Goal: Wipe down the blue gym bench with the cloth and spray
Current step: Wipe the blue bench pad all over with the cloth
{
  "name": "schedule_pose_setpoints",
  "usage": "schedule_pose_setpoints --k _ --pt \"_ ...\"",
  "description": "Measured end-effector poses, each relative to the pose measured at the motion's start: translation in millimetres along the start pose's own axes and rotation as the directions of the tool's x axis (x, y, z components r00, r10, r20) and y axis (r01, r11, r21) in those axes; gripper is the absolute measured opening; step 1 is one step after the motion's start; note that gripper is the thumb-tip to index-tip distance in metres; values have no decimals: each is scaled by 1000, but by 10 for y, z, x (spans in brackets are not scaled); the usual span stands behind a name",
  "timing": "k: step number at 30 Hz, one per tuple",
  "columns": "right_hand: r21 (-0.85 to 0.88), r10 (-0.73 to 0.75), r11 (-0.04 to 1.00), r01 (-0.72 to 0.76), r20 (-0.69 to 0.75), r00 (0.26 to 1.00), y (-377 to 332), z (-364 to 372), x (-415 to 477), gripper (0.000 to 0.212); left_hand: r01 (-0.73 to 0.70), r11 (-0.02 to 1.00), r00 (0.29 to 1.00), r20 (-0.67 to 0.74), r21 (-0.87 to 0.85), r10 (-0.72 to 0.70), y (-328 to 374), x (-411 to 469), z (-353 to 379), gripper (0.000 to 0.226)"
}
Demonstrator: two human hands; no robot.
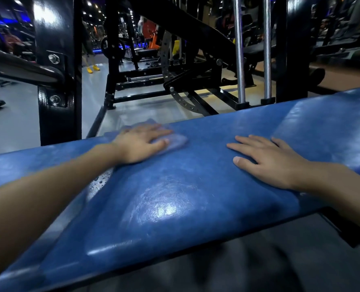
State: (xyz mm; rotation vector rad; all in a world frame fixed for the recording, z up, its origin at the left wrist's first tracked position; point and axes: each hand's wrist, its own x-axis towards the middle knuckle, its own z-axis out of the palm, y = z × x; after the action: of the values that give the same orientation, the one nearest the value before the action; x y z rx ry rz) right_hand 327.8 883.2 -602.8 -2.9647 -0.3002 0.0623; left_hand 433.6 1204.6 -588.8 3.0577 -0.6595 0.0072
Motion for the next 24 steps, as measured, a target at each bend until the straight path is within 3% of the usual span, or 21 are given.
schedule_pose_setpoints --k 2,5,8,10,13,15,20,24 --pt "7 -3 1000 3 3 1000 -4 4 -10 59 151 988 988 27 29 -152 -208 95 -18 60" --pt "15 -3 1000 3 -6 1000 -12 5 -20 64 164 983 986 21 80 -167 -80 50 -2 55" --pt "12 -5 1000 5 -25 1000 -21 6 -12 63 35 996 999 20 85 -37 339 -258 -6 66" --pt "7 -2 1000 2 -32 999 -29 0 -10 63 -130 984 992 14 125 129 696 -568 6 70" --pt "9 -4 1000 4 -39 999 -32 1 -6 65 -382 914 922 -11 136 387 1095 -998 53 64" --pt "3 -6 1000 6 -39 999 -31 -4 -6 65 -441 890 895 -8 115 445 1119 -1090 43 62" --pt "-31 4 1000 -6 -69 998 -58 -3 6 54 -338 939 941 -7 61 339 712 -717 26 65" --pt "47 13 999 -10 -69 998 -138 33 -20 51 -64 998 998 -19 23 64 87 -289 23 66"
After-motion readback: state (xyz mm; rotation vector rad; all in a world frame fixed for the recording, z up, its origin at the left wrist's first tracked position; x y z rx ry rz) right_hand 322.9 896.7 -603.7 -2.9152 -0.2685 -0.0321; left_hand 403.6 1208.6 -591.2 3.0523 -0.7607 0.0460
